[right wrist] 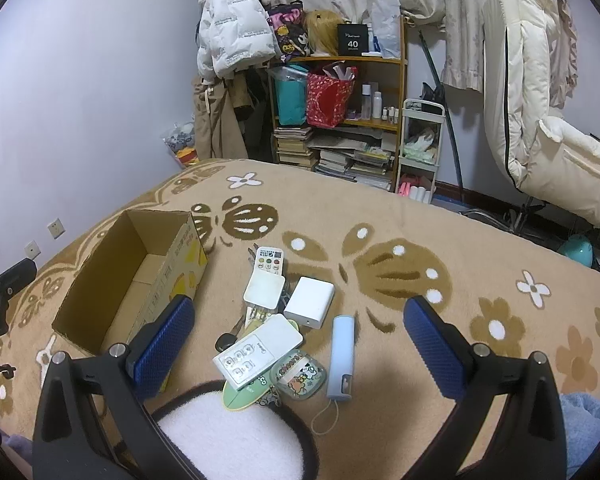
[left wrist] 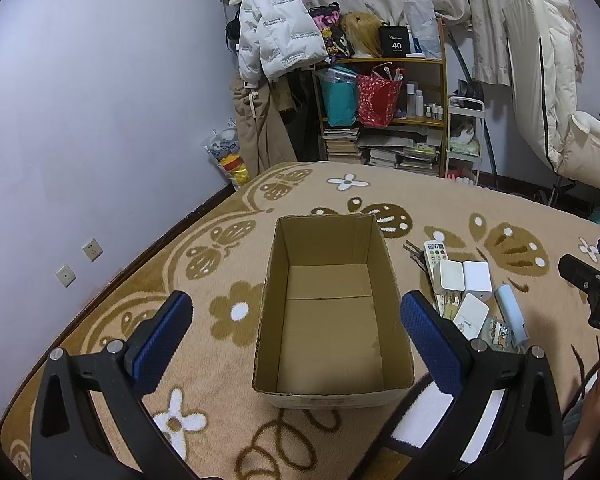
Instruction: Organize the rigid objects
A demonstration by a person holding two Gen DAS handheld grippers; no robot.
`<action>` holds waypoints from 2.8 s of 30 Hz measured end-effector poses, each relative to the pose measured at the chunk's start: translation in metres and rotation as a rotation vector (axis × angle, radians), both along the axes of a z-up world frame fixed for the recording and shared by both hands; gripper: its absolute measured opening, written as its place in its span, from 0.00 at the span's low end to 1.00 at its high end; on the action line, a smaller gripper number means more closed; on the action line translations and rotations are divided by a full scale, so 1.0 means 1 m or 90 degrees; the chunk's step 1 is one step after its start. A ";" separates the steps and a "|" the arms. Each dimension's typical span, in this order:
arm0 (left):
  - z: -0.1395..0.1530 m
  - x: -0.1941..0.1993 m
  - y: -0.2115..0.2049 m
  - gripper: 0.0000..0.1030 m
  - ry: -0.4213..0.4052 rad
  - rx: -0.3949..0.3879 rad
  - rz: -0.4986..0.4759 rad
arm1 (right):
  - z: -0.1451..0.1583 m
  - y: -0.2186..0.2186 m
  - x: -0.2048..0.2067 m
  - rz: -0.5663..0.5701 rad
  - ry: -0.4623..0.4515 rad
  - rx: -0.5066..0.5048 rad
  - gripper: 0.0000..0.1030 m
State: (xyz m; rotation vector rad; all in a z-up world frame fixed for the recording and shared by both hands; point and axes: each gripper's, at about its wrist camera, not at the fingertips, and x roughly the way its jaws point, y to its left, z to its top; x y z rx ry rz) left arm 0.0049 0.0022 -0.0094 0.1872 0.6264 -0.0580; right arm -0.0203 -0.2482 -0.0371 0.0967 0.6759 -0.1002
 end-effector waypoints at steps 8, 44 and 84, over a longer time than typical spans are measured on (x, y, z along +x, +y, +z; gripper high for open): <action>0.000 0.000 -0.001 1.00 0.000 0.002 0.000 | -0.003 -0.001 -0.003 0.000 -0.002 -0.004 1.00; -0.017 0.051 0.011 1.00 0.082 0.005 0.036 | -0.012 -0.005 0.019 -0.009 0.035 -0.012 1.00; -0.109 0.118 0.048 0.42 0.370 -0.057 0.077 | -0.106 -0.029 0.075 -0.083 0.254 -0.031 1.00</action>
